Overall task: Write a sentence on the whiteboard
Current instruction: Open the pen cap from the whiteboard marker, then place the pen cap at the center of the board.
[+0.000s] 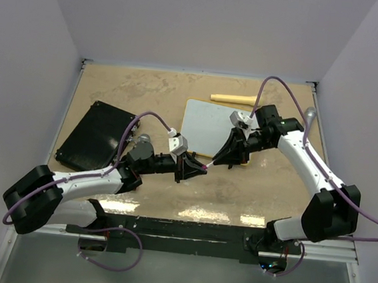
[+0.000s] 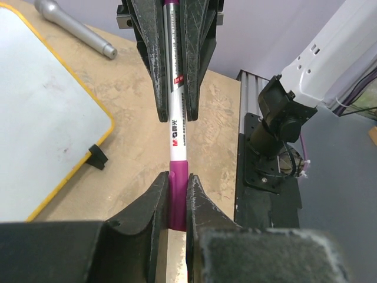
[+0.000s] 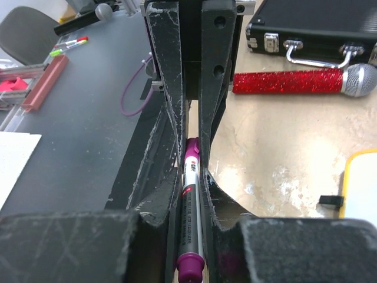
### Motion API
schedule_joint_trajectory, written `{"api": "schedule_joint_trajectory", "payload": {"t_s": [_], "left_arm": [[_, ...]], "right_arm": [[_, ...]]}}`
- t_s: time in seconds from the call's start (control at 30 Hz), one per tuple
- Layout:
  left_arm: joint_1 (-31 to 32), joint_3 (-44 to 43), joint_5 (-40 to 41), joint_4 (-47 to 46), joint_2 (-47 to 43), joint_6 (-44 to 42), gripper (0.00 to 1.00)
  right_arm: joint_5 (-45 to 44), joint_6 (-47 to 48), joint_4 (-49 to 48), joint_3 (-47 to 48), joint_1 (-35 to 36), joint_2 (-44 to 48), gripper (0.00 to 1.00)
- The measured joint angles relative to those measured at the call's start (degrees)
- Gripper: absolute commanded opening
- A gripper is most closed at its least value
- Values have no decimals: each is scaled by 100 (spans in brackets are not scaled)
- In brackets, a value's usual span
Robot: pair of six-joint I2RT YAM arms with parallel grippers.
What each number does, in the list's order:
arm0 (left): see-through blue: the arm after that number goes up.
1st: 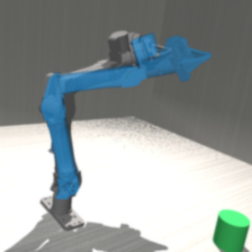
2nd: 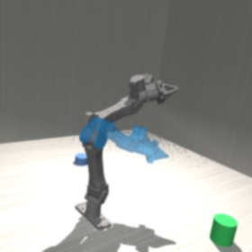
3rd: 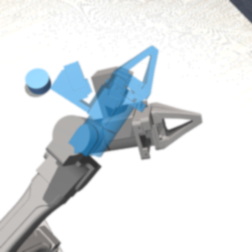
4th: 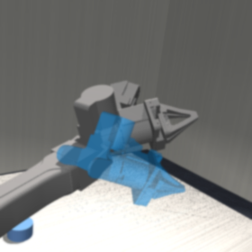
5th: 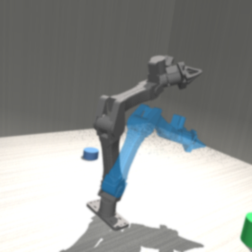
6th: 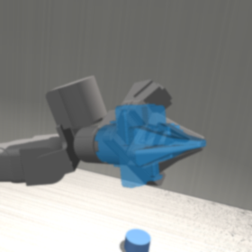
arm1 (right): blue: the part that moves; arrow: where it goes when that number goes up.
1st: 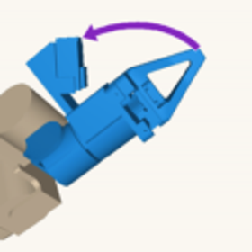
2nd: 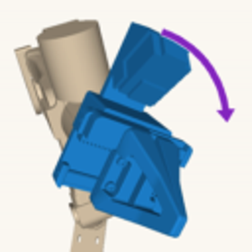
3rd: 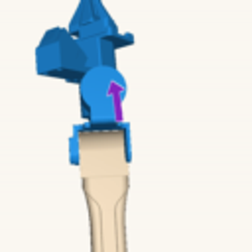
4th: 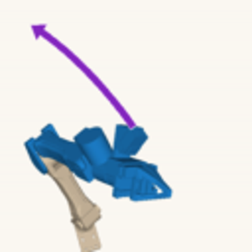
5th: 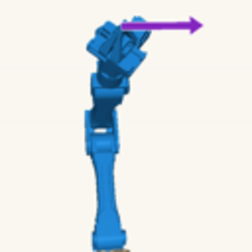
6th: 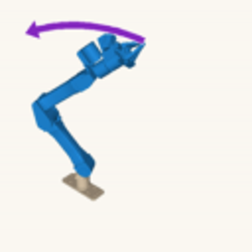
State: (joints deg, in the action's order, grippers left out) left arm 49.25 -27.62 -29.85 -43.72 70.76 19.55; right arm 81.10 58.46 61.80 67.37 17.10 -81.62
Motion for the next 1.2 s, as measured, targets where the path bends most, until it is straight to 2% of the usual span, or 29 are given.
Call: {"api": "schedule_joint_trajectory", "payload": {"t_s": [0.17,0.33,0.63,0.73,1.0,1.2], "left_arm": [[0,-2,186,356,-546,-787,0],[-4,197,402,1294,-1049,-1565,0],[-4,407,997,2140,-1631,-1803,0],[-4,435,1130,2194,-1740,-1591,0],[162,1137,1880,2168,-1895,-529,0],[487,1193,2527,2229,-1438,7,0]], "right_arm": [[-61,79,101,431,2,111,0],[-63,367,476,623,-592,348,0],[-61,450,461,557,-1078,911,0],[-46,-70,-33,286,-1248,1215,0],[-87,-3340,-3222,-1207,-1545,2446,0],[-76,-4513,-4417,-1373,-1545,2704,0]]}}
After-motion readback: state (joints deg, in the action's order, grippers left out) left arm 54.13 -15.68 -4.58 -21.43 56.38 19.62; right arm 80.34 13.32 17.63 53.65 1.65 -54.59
